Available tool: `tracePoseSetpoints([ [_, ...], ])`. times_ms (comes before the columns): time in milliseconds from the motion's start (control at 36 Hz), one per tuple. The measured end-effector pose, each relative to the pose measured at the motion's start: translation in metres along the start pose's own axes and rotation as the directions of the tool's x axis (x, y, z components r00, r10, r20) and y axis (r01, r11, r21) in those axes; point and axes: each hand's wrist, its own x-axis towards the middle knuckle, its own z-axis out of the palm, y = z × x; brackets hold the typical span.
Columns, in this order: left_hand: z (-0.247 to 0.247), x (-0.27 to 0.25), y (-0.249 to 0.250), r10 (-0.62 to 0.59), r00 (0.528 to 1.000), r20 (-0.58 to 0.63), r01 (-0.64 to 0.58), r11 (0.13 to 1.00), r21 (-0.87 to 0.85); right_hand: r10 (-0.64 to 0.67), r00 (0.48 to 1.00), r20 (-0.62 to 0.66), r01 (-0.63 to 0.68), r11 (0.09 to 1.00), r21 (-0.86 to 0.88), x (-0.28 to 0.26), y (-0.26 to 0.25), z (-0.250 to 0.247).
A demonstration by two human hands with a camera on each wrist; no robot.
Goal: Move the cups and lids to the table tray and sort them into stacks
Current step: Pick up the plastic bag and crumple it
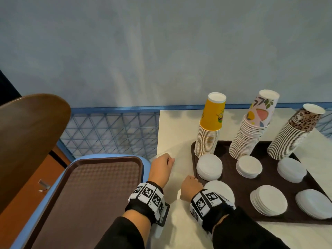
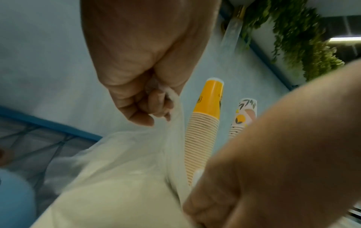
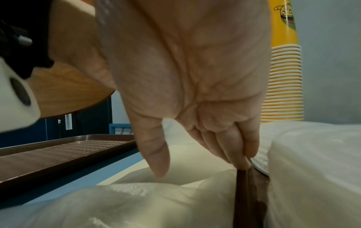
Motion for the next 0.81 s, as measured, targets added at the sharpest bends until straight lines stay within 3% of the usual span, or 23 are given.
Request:
tracePoseSetpoints([
  [194, -0.039, -0.011, 0.006, 0.036, 0.991, -0.126, -0.034, 0.999, 0.021, 0.023, 0.999, -0.038, -0.021, 0.998, 0.055, 0.004, 0.003, 0.009],
  [361, -0.076, -0.034, 0.019, 0.058, 0.956, -0.287, -0.057, 0.998, 0.01, -0.009, 0.998, -0.064, 0.011, 0.999, 0.031, 0.004, 0.009, 0.014],
  [444, -0.103, -0.05, 0.033, 0.078, 0.886, -0.458, -0.105, 0.994, -0.034, -0.041, 0.994, -0.099, 0.041, 0.999, 0.003, 0.004, 0.013, 0.018],
  [528, -0.133, -0.07, 0.053, 0.098, 0.768, -0.633, -0.168, 0.984, -0.052, -0.114, 0.984, -0.138, 0.1, 0.99, -0.1, -0.003, 0.016, 0.021],
  [583, -0.144, -0.083, 0.062, 0.14, 0.688, -0.712, -0.183, 0.983, 0.016, -0.25, 0.955, -0.157, 0.229, 0.963, -0.142, -0.011, 0.016, 0.025],
  [639, -0.147, -0.094, 0.066, 0.16, 0.64, -0.752, -0.148, 0.985, 0.084, -0.421, 0.892, -0.163, 0.412, 0.907, -0.086, -0.018, 0.012, 0.032],
  [694, -0.146, -0.103, 0.063, 0.167, 0.645, -0.746, -0.101, 0.986, 0.133, -0.533, 0.839, -0.107, 0.536, 0.844, -0.008, -0.026, 0.009, 0.044],
  [806, -0.137, -0.118, 0.053, 0.15, 0.714, -0.684, -0.079, 0.988, 0.134, -0.52, 0.854, -0.013, 0.517, 0.852, -0.08, -0.041, 0.016, 0.072],
])
